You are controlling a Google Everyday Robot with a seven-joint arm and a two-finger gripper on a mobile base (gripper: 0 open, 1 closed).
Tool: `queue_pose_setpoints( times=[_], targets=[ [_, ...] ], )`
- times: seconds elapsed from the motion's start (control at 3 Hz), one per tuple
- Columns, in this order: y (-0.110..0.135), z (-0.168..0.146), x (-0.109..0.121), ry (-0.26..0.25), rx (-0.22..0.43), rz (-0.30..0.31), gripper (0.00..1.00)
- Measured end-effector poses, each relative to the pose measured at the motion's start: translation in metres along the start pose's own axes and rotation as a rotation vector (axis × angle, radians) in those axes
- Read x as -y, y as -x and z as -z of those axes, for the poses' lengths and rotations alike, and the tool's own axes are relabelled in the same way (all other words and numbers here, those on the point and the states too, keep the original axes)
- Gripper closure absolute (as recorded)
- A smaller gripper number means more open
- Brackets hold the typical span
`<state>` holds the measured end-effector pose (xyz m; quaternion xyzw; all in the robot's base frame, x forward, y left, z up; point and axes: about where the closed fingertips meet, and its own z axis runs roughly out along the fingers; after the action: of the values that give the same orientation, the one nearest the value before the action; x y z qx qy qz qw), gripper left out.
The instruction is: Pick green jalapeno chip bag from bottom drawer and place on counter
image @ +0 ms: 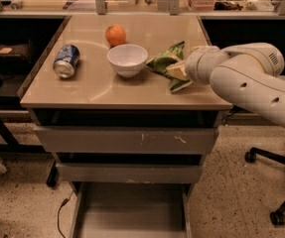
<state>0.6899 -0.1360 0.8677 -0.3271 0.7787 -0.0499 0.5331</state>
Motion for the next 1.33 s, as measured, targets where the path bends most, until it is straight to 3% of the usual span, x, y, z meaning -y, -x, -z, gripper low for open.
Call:
queue_pose_setpoints(
  times=[0.33, 0.67, 1.0, 1.33],
  targets=[
    [0.0, 0.0, 0.0, 0.0, 0.0, 0.0, 0.0],
    [0.0, 0.0, 0.0, 0.0, 0.0, 0.0, 0.0],
    [0.017, 0.006, 0.003, -0.007, 0.007, 0.005, 0.0],
    [0.077, 0.043, 0.038, -0.083, 0.025, 0.066, 0.0]
  ],
)
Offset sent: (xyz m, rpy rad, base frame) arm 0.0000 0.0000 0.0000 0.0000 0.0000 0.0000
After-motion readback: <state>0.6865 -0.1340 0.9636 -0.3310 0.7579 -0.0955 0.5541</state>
